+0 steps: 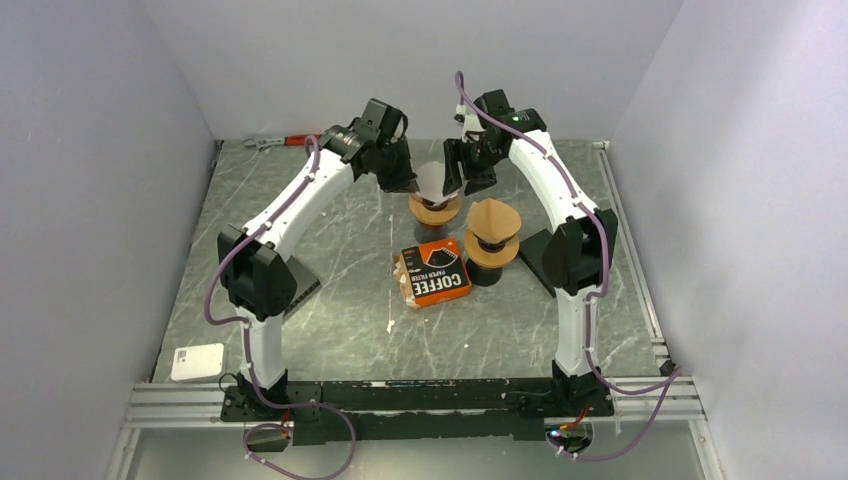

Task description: Place the coffee filter in the dripper

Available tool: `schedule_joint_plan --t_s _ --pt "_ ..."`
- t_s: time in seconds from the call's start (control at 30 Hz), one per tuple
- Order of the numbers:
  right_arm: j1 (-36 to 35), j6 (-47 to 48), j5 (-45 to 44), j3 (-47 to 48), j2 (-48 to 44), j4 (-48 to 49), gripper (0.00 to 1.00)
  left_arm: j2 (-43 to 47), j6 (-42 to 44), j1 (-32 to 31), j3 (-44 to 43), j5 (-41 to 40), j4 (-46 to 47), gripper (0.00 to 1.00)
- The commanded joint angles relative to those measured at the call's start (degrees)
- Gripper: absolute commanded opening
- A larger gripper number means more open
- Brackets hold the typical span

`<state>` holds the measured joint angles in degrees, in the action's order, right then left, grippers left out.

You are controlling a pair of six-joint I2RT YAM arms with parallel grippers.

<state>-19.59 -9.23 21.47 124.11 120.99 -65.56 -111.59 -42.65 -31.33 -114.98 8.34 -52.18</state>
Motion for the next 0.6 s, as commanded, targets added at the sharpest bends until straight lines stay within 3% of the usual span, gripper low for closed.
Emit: schedule_joint_plan --t_s 0.0,0.23,0.37,0.57 --pt "-0.1 1.0 0.0 2.1 -1.0 0.1 0.64 0.9 1.3 0.4 -3.2 1.1 0.8 0.06" --pt "0.1 -2.6 4.5 1.0 -4.7 2.5 0.66 4.4 1.8 0.8 -2.7 1.6 5.3 0.41" --pt "0.2 -3.6 5.4 1.0 -5.6 2.7 0.67 6.1 3.2 0.9 -2.3 0.3 5.3 0.54" --pt "1.1 -4.0 5.6 1.9 -6.1 1.6 0.68 5.2 7.7 1.0 -4.5 -1.3 1.3 0.65"
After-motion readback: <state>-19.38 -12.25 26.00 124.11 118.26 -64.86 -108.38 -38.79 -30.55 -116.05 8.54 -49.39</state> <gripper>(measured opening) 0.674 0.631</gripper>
